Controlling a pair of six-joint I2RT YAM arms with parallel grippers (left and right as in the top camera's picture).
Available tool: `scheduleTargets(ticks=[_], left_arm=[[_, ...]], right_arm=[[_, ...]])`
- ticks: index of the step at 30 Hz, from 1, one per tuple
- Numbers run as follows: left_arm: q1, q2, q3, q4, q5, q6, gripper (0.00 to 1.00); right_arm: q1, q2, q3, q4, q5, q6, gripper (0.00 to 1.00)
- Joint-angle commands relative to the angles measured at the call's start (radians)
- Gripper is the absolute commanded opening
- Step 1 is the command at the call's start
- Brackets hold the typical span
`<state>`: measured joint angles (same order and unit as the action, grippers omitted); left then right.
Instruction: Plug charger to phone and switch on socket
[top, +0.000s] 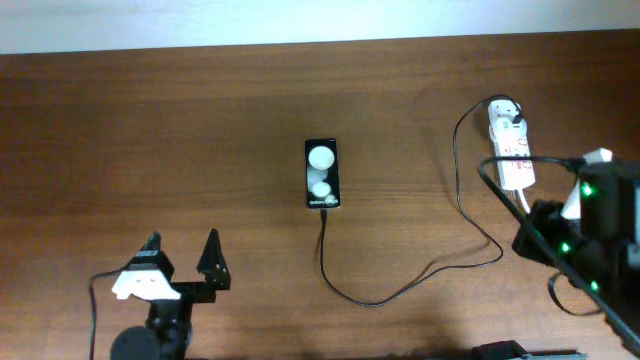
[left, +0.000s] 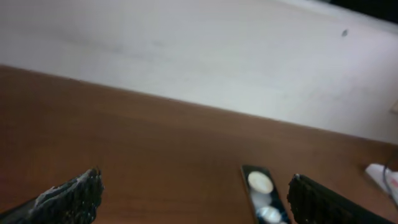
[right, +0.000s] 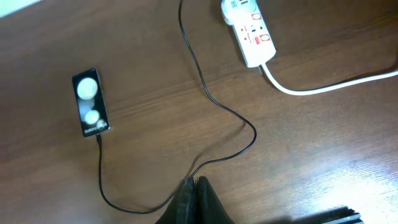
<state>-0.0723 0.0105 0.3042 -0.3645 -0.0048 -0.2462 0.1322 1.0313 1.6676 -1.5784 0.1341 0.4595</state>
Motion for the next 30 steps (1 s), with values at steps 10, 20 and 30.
scheduleTargets(ticks=[10,20,30], left_arm=[[0.003,-0.003,-0.237,0.238,-0.045,0.108,0.99],[0.003,-0.002,-0.296,0.294,-0.097,0.128,0.99],[0.003,0.001,-0.295,0.292,-0.097,0.128,0.99]], right_arm=[[0.006,-0.041,-0.027,-0.038,0.012,-0.011,0.04],[0.006,-0.095,-0.029,-0.045,0.012,-0.011,0.04],[0.006,-0.097,-0.053,-0.04,0.012,-0.01,0.04]])
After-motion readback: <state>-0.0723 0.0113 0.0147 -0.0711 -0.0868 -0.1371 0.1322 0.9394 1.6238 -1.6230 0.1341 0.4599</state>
